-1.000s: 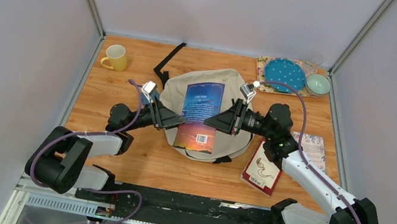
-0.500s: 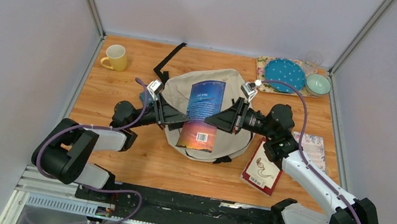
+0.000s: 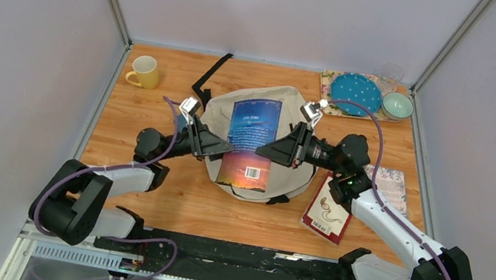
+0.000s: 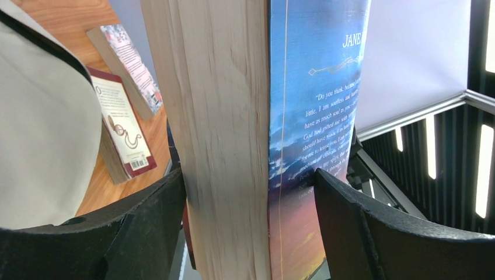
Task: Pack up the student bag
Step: Pick up the book from the center of the board.
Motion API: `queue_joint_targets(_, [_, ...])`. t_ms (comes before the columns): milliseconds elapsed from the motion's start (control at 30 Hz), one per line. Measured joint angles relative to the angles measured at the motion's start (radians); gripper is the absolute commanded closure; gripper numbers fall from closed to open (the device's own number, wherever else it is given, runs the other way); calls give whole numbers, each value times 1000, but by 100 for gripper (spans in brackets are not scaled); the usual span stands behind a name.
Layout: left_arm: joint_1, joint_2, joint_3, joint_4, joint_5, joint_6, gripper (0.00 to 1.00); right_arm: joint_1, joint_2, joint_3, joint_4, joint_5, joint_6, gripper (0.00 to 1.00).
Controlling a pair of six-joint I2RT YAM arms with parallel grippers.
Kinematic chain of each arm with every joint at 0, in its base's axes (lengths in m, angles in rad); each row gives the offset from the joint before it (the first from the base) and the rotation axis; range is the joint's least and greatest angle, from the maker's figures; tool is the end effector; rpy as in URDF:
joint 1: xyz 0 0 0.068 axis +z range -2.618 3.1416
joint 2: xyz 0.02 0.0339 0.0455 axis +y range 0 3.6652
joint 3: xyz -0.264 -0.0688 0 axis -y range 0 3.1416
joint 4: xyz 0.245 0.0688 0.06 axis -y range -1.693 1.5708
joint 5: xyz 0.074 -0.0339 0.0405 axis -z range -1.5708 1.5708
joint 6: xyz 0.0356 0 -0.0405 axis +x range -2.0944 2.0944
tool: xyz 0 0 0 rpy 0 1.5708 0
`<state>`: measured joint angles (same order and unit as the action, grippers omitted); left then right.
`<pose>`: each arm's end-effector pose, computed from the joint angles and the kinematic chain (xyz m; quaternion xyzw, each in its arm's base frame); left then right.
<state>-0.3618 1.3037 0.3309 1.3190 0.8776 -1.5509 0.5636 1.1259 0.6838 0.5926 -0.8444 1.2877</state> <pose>0.2043 -0.1066 0.2323 -0.0034 0.6258 -0.7461 0.2276 0.1972 0.1561 0.3159 -0.0799 0.6662 0.7133 0.2025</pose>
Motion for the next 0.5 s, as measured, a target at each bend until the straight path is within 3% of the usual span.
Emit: queue_joint_targets(500, [-8, -35, 14, 41, 8, -11, 15, -5, 100, -18, 356, -80, 216, 100])
